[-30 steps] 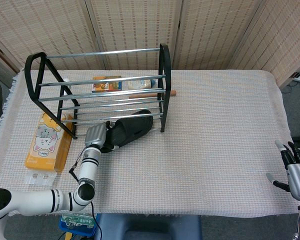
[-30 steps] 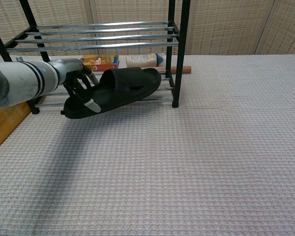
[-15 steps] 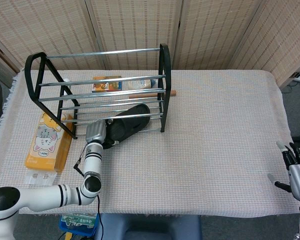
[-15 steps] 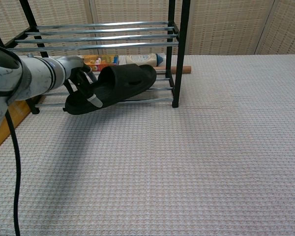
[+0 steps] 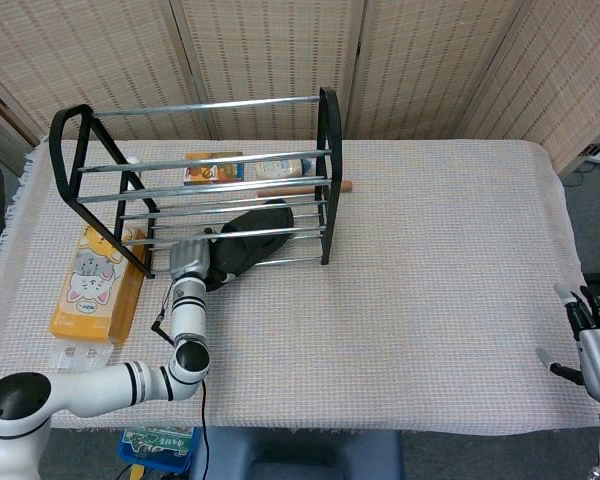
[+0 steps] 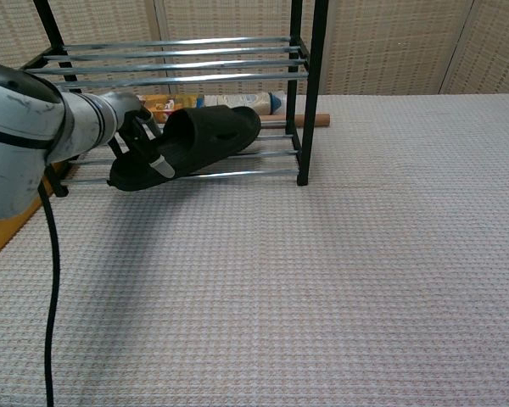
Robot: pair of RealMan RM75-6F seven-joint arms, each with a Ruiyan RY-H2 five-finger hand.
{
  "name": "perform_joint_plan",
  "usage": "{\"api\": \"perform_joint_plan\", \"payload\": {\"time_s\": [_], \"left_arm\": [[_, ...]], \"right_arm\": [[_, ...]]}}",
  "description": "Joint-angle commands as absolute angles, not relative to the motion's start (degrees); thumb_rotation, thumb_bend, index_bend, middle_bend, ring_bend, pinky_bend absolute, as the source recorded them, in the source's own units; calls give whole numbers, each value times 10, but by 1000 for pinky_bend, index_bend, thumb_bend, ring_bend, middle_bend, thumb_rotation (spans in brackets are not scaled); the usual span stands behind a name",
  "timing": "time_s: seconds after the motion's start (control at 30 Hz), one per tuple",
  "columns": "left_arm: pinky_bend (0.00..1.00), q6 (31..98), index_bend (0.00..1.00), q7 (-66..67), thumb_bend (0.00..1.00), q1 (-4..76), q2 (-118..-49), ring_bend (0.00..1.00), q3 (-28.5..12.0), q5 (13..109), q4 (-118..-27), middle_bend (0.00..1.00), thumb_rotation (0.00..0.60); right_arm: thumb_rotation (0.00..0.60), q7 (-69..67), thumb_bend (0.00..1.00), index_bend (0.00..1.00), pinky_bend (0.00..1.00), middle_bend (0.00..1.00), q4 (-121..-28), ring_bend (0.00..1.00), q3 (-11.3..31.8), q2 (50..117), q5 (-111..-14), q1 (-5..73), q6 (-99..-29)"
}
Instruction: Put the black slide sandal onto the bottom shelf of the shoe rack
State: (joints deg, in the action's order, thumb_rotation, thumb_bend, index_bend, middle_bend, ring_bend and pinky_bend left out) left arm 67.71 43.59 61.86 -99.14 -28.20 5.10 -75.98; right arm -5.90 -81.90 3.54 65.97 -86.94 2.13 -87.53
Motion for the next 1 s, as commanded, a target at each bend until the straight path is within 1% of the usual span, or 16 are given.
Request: {"api": "perform_joint_plan", "payload": {"time_s": [0.03,0.17,0.23,0.33,0.4,0.5,0.57,0.63,0.77,0.83,0.97,1.0], "left_arm": [[508,679,291,440,111,620,-995,343,-286,48,-753,361,600],[513,682,253,448,111,623,-1004,338,-290,47,-738,360,600],[515,681,216,446,111,622,-1008,325,-297,43,-734,342,600],[519,681,157,440,111,620,-1012,270,-305,44,-730,276,600],[517,681,112,437,111,619,-1014,203,-309,46,-730,221,598],[456,681,40,435,110,617,-1015,99,-313,50,-733,144,588],[412,683,11,437,110,616,-1015,56,-315,52,-737,109,584],[376,683,0,438,110,615,-1013,22,-316,53,-744,80,582],[319,685,0,451,102,612,-1006,0,-313,51,-763,19,575],[303,683,0,455,87,611,-1004,0,-313,49,-769,2,542],[284,681,0,459,53,609,-999,0,-311,51,-781,0,414],[283,682,0,457,50,608,-998,0,-310,56,-786,0,390]], "right_arm": [[600,-60,200,0,149,155,-818,101,35,660,-869,21,-875],[600,-62,200,0,149,155,-816,101,36,661,-869,21,-875],[600,-63,200,0,149,155,-815,101,36,661,-869,21,-875],[600,-65,200,0,149,155,-813,101,36,662,-868,21,-874],[600,-66,200,0,149,155,-813,101,35,662,-868,21,-874],[600,-67,200,0,149,172,-812,101,35,662,-868,21,-874],[600,-67,200,0,149,179,-812,101,35,662,-868,20,-874],[600,-68,200,0,149,179,-812,101,35,662,-869,20,-875],[600,-69,200,0,149,179,-810,101,35,663,-869,20,-875],[600,-70,200,0,149,179,-809,100,35,663,-870,20,-876],[600,-72,202,0,149,179,-807,101,35,664,-870,18,-878],[600,-73,202,0,149,179,-807,101,35,664,-870,18,-879]]}}
